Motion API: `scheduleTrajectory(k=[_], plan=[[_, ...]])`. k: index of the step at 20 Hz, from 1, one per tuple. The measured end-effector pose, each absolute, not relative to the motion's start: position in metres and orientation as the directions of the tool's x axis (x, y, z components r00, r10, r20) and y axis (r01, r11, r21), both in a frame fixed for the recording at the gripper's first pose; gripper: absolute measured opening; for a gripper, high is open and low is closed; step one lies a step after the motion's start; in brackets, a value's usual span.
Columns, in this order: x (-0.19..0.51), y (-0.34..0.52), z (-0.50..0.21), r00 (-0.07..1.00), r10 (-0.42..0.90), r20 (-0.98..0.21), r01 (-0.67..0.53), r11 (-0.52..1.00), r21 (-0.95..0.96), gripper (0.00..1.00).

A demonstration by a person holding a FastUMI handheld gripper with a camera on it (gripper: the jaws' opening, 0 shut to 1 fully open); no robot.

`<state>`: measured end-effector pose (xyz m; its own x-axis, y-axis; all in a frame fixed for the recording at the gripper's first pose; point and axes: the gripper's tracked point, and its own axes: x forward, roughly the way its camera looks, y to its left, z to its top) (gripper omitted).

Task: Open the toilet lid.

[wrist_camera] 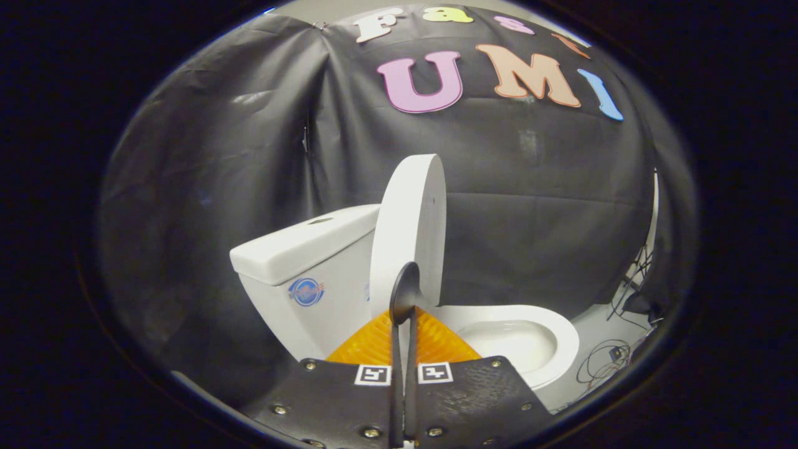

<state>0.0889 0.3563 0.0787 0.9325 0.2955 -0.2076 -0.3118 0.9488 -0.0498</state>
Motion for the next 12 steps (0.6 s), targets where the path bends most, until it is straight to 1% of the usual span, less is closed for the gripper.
scheduleTrajectory(k=[12], plan=[[0.085,0.389,0.072,0.909,0.359,-0.211,-0.380,0.922,-0.071,0.02]])
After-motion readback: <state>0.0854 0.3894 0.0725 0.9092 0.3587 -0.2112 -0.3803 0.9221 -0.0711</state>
